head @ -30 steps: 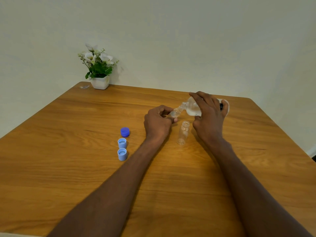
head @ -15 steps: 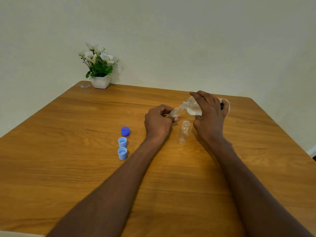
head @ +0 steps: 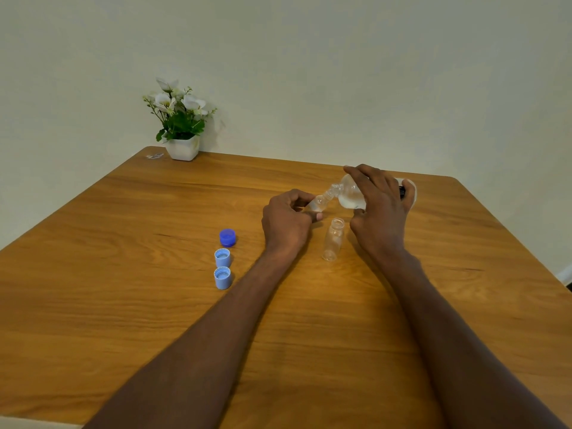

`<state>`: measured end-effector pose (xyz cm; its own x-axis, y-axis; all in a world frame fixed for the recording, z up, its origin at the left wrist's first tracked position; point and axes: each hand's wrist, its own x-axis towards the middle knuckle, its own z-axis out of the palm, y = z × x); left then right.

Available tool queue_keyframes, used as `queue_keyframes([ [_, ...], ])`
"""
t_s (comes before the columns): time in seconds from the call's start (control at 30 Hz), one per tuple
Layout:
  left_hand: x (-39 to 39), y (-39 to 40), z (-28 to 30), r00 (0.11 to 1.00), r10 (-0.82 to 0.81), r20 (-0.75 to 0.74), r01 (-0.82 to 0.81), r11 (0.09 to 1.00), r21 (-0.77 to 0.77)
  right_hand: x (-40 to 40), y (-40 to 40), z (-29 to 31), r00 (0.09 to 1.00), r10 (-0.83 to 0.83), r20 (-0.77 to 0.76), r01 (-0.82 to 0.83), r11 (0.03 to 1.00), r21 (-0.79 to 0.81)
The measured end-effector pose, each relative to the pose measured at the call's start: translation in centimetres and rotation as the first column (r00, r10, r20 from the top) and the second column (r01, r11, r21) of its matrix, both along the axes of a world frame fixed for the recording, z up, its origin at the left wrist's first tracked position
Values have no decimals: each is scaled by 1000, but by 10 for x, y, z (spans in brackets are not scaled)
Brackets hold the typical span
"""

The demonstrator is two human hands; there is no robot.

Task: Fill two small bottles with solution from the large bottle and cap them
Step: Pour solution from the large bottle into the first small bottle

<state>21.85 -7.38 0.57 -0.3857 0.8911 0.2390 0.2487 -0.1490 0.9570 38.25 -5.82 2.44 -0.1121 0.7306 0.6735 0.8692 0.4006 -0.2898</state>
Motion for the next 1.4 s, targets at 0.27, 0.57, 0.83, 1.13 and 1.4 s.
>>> queue_keyframes([
  [0.27, 0, 2, -1, 1000, -1, 3, 1, 1000, -3, 0, 0, 0, 1000, 2, -1, -2, 1000, 4],
  [0.57, 0, 2, -2, 1000, -3, 6, 3, 1000, 2, -1, -1, 1, 1000, 4, -3, -4, 1000, 3],
  [0.83, 0, 3, -2, 1000, -3, 7, 3, 1000, -3, 0, 0, 1, 1000, -3, 0, 3, 1000, -6],
  [1.13, -1, 4, -3, 1000, -11, -1, 11, 1000, 2, 0, -1, 1, 1000, -4, -2, 4, 1000, -7],
  [1.4, -2, 7, -7, 1000, -5, 4, 5, 1000, 4, 0, 0, 0, 1000, -11, 7, 11, 1000, 4],
])
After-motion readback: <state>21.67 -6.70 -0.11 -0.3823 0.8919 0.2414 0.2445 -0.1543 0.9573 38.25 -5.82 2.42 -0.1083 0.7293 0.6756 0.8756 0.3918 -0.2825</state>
